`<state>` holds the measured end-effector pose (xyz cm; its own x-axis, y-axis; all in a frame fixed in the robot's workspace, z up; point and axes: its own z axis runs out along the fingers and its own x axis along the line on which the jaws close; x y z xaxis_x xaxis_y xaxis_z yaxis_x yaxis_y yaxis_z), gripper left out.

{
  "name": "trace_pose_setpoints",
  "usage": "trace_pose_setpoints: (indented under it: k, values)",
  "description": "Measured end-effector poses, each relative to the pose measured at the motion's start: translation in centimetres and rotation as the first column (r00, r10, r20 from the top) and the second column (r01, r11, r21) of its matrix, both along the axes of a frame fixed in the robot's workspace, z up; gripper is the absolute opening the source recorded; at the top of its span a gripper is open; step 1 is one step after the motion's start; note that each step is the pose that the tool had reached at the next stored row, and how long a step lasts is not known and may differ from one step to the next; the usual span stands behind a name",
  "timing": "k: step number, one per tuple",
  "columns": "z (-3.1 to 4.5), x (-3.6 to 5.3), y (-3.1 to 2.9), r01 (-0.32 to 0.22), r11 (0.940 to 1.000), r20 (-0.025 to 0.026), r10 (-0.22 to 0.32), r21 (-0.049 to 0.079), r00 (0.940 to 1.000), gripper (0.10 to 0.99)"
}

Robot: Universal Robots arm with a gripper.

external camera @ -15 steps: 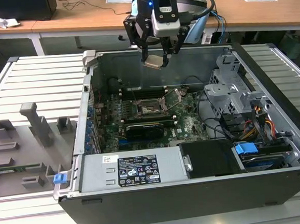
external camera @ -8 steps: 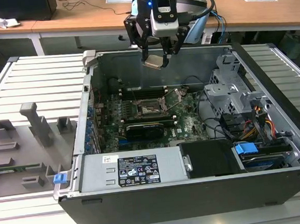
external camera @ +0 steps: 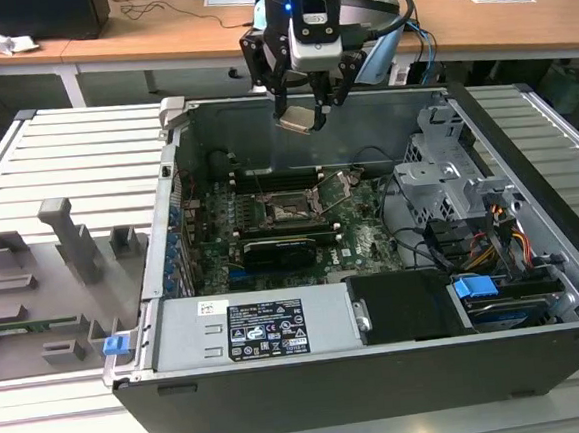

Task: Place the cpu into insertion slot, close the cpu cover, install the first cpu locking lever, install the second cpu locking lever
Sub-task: 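Place the cpu into insertion slot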

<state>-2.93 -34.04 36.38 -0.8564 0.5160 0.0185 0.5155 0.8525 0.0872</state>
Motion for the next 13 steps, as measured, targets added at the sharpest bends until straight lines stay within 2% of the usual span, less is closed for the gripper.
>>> trace_pose_setpoints:
  k: [13]
  values:
    - [0.0,0.0,0.0,0.087,0.9962,-0.0001,-0.087,0.0,0.9962,0.541]
